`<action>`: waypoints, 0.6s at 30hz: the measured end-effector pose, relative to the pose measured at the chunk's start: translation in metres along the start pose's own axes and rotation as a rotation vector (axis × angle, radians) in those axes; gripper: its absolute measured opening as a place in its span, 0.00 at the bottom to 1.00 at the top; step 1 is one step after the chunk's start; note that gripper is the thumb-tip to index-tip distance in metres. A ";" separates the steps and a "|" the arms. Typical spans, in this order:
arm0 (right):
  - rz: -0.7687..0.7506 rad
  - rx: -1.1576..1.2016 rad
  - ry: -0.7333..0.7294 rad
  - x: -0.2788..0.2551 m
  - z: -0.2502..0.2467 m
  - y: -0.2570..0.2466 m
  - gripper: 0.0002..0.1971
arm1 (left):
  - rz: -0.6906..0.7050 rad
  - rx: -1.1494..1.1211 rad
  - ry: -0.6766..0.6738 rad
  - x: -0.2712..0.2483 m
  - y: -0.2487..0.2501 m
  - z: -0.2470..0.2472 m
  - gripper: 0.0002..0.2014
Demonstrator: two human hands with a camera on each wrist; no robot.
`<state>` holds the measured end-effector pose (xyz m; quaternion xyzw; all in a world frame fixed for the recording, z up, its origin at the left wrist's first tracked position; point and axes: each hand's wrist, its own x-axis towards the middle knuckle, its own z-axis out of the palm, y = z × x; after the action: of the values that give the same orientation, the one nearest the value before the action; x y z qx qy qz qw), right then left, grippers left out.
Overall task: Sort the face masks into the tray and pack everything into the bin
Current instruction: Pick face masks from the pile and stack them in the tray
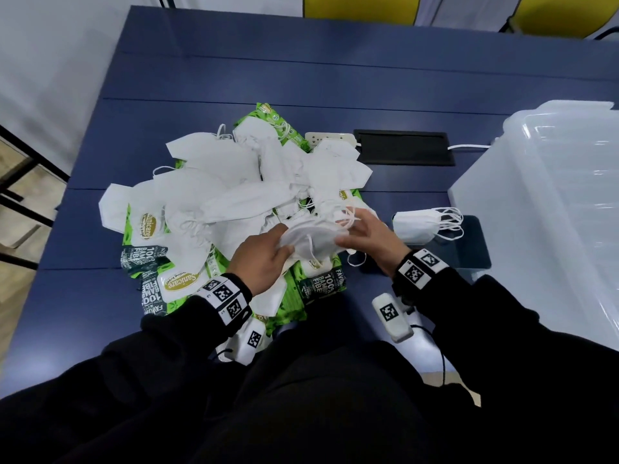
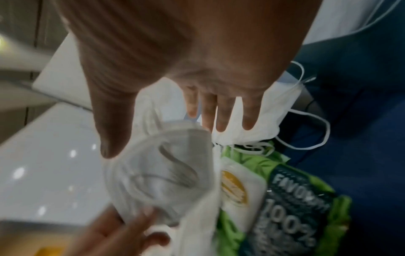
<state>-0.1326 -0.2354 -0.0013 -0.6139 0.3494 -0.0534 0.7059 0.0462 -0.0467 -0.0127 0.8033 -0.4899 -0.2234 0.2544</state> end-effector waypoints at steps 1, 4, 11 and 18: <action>-0.011 -0.098 -0.054 0.002 0.001 0.008 0.37 | -0.008 0.005 0.031 0.002 -0.002 0.001 0.09; -0.050 -0.469 -0.081 0.011 0.009 0.028 0.39 | -0.023 -0.003 0.053 0.008 -0.006 0.005 0.11; -0.285 -1.051 0.039 0.036 0.035 0.032 0.12 | -0.008 -0.014 0.083 0.008 -0.009 0.015 0.15; -0.147 -0.905 0.008 0.043 0.039 0.026 0.19 | -0.021 -0.078 0.064 0.015 -0.005 0.022 0.20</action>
<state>-0.0879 -0.2179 -0.0430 -0.8835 0.2955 0.0522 0.3597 0.0427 -0.0622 -0.0341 0.8046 -0.4639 -0.2191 0.2990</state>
